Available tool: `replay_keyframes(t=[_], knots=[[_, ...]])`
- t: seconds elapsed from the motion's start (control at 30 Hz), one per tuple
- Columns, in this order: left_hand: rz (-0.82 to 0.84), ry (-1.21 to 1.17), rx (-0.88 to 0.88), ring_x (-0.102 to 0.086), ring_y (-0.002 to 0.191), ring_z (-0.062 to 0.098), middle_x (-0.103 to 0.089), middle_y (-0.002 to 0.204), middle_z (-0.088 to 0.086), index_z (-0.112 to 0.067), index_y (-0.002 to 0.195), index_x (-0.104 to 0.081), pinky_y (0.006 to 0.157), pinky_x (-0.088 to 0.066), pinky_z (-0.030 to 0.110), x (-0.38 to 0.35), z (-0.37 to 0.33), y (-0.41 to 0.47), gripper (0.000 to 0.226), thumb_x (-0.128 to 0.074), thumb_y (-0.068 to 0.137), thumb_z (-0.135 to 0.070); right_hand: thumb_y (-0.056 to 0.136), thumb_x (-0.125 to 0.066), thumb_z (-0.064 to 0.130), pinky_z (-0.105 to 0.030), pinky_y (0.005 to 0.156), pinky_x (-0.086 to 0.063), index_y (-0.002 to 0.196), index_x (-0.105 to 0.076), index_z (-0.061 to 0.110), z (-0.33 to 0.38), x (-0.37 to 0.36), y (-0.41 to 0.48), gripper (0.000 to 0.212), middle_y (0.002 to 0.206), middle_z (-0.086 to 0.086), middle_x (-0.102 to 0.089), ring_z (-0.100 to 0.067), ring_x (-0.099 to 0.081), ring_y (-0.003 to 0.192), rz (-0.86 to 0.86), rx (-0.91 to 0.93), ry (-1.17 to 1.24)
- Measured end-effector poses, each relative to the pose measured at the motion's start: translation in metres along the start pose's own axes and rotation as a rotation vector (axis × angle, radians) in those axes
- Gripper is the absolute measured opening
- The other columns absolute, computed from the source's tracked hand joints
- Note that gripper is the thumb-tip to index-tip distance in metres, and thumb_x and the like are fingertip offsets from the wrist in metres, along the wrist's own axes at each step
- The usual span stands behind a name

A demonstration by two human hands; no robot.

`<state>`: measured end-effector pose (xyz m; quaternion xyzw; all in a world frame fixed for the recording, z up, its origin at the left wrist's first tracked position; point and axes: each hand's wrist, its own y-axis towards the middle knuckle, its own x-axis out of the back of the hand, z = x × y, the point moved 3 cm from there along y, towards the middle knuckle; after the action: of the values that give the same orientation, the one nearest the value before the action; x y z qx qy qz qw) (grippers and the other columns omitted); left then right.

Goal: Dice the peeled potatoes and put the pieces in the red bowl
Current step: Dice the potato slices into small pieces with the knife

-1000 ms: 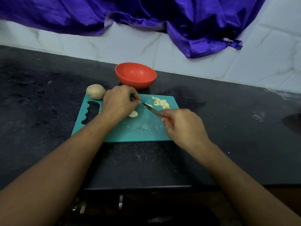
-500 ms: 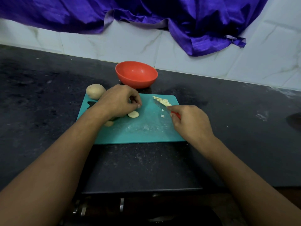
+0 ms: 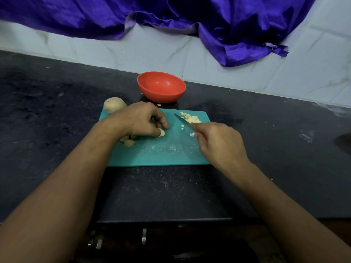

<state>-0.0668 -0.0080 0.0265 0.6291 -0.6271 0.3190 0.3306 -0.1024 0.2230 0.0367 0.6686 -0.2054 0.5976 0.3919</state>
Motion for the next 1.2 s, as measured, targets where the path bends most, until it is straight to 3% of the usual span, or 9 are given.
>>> replay_keyframes(t=[0.2,0.37,0.47,0.63,0.73,0.9,1.0,1.2], knots=[[-0.014,-0.018,0.008,-0.065,0.085,-0.005,-0.072,0.089,-0.023,-0.043,0.101,-0.075,0.089,-0.055,0.031,-0.002,-0.001,0.002,0.026,-0.085,0.082,-0.028,0.101,-0.053,0.035,-0.037,0.077,-0.05,0.135,-0.063,0.042,-0.003,0.004,0.0,0.036,0.119,0.002,-0.072,-0.023,-0.066,0.103,0.027,-0.046,0.078],[-0.017,0.043,-0.012,-0.064,0.085,-0.009,-0.072,0.089,-0.025,-0.043,0.095,-0.076,0.082,-0.051,0.023,0.001,0.001,0.0,0.025,-0.088,0.074,-0.047,0.099,-0.056,0.035,-0.035,0.072,-0.048,0.132,-0.065,0.043,-0.004,0.009,0.0,0.036,0.113,0.004,-0.074,-0.022,-0.067,0.098,-0.006,-0.051,0.145],[0.024,0.043,-0.02,-0.064,0.086,-0.009,-0.071,0.091,-0.028,-0.043,0.098,-0.076,0.083,-0.05,0.022,0.0,-0.002,0.0,0.026,-0.089,0.076,-0.041,0.099,-0.056,0.036,-0.035,0.071,-0.049,0.132,-0.064,0.043,-0.005,0.007,0.002,0.036,0.113,0.006,-0.074,-0.02,-0.067,0.094,-0.002,-0.051,0.151],[-0.057,-0.065,-0.056,-0.065,0.081,0.0,-0.069,0.088,-0.013,-0.036,0.102,-0.074,0.076,-0.051,0.019,-0.007,-0.008,0.003,0.031,-0.088,0.079,-0.022,0.099,-0.056,0.036,-0.036,0.074,-0.055,0.131,-0.065,0.043,-0.006,0.006,0.003,0.034,0.109,0.007,-0.075,-0.017,-0.067,0.091,0.017,-0.077,0.196],[-0.173,-0.092,-0.112,-0.067,0.076,0.004,-0.071,0.082,-0.011,-0.03,0.101,-0.075,0.078,-0.056,0.029,-0.019,-0.019,0.009,0.027,-0.086,0.08,-0.017,0.099,-0.056,0.036,-0.036,0.071,-0.054,0.131,-0.065,0.044,-0.007,0.009,0.005,0.035,0.104,0.008,-0.074,-0.016,-0.066,0.089,0.01,-0.098,0.202],[-0.309,-0.066,-0.108,-0.066,0.076,-0.002,-0.071,0.089,-0.017,-0.032,0.112,-0.072,0.08,-0.057,0.037,-0.033,-0.024,0.022,0.033,-0.085,0.081,-0.034,0.098,-0.058,0.037,-0.035,0.072,-0.054,0.128,-0.067,0.043,-0.015,0.014,0.009,0.032,0.097,0.008,-0.073,-0.017,-0.066,0.085,-0.002,-0.156,0.194],[-0.391,0.141,-0.086,-0.067,0.09,0.009,-0.072,0.107,-0.013,-0.029,0.119,-0.07,0.088,-0.054,0.041,-0.032,-0.025,0.024,0.036,-0.079,0.085,-0.04,0.098,-0.058,0.037,-0.036,0.075,-0.055,0.128,-0.067,0.042,-0.017,0.015,0.01,0.032,0.098,0.008,-0.073,-0.017,-0.066,0.087,-0.002,-0.167,0.198],[-0.371,0.275,-0.039,-0.066,0.095,0.011,-0.073,0.1,-0.014,-0.031,0.103,-0.076,0.087,-0.051,0.039,-0.027,-0.017,0.022,0.027,-0.075,0.087,-0.052,0.1,-0.056,0.034,-0.033,0.067,-0.049,0.132,-0.065,0.041,-0.011,0.012,0.013,0.033,0.099,0.007,-0.072,-0.015,-0.063,0.08,0.036,-0.151,0.192]])
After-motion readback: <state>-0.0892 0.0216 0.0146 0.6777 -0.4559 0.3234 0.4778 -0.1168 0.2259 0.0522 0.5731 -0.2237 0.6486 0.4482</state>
